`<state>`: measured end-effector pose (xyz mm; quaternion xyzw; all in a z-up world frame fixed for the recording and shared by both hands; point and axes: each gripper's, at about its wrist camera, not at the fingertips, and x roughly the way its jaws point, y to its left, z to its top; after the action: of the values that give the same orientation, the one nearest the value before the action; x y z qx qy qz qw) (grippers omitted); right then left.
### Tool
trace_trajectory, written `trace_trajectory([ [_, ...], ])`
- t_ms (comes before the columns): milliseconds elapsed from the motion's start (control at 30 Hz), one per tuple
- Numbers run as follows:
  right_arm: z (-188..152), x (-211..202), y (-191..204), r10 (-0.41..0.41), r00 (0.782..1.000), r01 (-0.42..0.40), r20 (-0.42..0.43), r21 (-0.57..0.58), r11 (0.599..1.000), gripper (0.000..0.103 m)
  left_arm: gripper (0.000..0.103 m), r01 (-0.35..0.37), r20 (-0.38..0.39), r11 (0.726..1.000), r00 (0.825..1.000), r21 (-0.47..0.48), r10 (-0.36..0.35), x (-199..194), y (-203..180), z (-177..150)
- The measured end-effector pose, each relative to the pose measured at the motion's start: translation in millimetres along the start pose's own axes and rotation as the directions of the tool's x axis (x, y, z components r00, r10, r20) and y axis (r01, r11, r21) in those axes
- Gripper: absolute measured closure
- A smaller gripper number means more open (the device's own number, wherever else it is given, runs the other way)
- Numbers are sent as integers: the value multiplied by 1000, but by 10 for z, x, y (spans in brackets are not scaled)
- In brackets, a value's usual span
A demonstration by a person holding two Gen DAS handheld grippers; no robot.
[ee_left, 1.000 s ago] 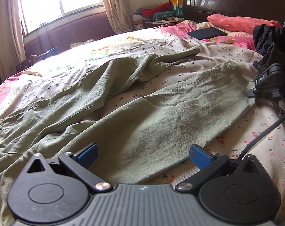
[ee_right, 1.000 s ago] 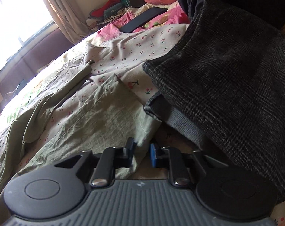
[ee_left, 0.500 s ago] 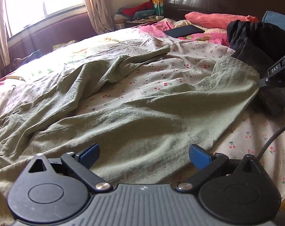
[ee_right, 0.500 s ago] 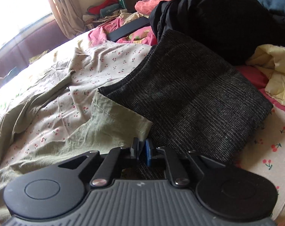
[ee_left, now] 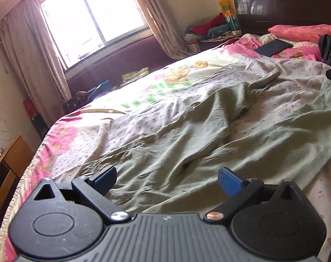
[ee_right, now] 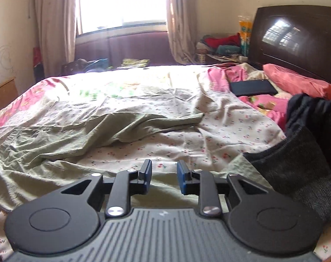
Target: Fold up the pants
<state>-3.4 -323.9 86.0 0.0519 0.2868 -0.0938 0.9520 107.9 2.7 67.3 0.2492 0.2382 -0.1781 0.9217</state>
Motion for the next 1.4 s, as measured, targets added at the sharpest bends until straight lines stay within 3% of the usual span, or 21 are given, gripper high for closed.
trace_trajectory([
  [133,317,791,525,135,988,-144,-79,-118,983,75,4,-38,-79,999,996,-28,36,676,629,-66],
  [267,660,1793,1098,243,960,-274,-141,-286,918,73,8,-103,-137,993,986,-50,95,1561,1243,-103],
  [333,774,2358,1417,269,947,-317,-177,-361,877,73,20,-134,-188,990,975,-52,122,2008,1495,-163],
  [400,863,2744,1600,279,937,-343,-212,-394,853,73,25,-126,-237,988,966,-90,102,2318,1729,-234],
  [500,999,3201,1818,291,914,-389,-283,-408,826,73,32,-66,-289,980,957,-189,9,2639,2030,-290],
  [667,1191,3546,2077,287,872,-459,-396,-462,759,72,33,11,-326,975,942,-223,-85,2933,2172,-212],
  [767,1189,3666,2157,261,842,-498,-473,-493,714,71,41,40,-337,978,935,-206,-109,2945,2159,-185],
  [867,1149,3746,2200,233,835,-506,-499,-527,683,68,52,55,-347,977,930,-205,-125,2962,2144,-172],
  [900,1137,3781,2206,227,823,-517,-520,-523,678,68,55,54,-351,980,929,-193,-120,2983,2134,-163],
  [933,1121,3803,2212,221,812,-529,-541,-520,670,67,62,53,-353,982,928,-184,-116,2992,2129,-152],
  [1033,1095,3763,2226,229,785,-575,-576,-538,617,63,67,68,-332,983,935,-168,-122,2945,2126,-128],
  [1133,1042,3863,2289,194,800,-561,-568,-593,578,55,68,55,-337,984,935,-172,-111,2976,2115,-139],
  [1233,1039,3946,2344,185,802,-554,-568,-592,585,54,71,44,-329,985,939,-164,-97,2927,2063,-135],
  [1300,1027,3903,2361,181,802,-553,-569,-594,584,71,72,48,-329,988,940,-144,-94,2888,2034,-129],
  [1333,1015,3856,2368,175,796,-560,-580,-595,577,95,73,46,-330,989,940,-140,-90,2871,2030,-120],
  [1400,990,3766,2378,164,790,-563,-591,-592,576,101,74,43,-330,988,940,-151,-91,2856,2049,-107],
])
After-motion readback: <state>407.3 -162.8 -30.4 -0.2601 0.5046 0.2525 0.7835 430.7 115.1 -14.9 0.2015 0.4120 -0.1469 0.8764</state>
